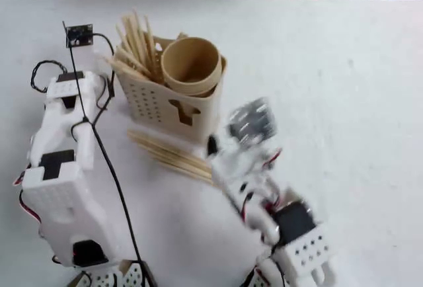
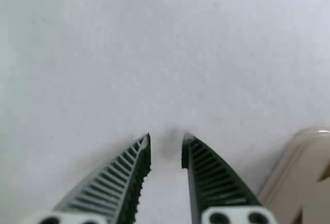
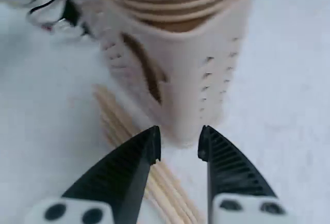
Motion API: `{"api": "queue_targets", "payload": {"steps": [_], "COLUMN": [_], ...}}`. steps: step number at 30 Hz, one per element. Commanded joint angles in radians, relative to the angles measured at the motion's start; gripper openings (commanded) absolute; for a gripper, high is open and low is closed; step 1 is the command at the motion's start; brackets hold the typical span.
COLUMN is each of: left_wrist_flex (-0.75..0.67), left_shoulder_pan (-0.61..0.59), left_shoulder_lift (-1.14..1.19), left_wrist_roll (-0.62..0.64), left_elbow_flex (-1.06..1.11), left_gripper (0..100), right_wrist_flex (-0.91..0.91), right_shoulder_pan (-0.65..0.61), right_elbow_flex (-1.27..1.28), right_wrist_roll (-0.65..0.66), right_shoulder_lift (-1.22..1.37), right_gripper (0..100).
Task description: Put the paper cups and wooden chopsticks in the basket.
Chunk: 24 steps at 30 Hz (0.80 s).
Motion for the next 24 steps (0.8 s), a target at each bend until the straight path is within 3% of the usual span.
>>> {"api": "queue_targets", "payload": {"steps": [1,8,17,24], "left_wrist_flex": [-0.014,-0.015,-0.017,-0.018], "left_shoulder_pan": [-0.013,-0.013,-0.013,-0.013], "left_shoulder_lift": [-0.01,-0.01,-0.01,-0.01], "left_wrist_roll": [-0.003,-0.003,-0.003,-0.003], "left_elbow_flex": [-0.041,-0.041,-0.041,-0.041], "left_gripper": [12,12,12,12], "right_wrist_flex": [-0.082,-0.346,-0.76,-0.901], "right_shoulder_pan": [-0.088,-0.041,0.013,0.09], "right_elbow_flex": [0.055,0.126,0.129,0.117], "right_wrist_roll": [0.077,0.083,0.081,0.084], "right_shoulder_lift": [-0.048,0.042,0.375,0.55], "right_gripper": [13.0,13.0,13.0,13.0]}}
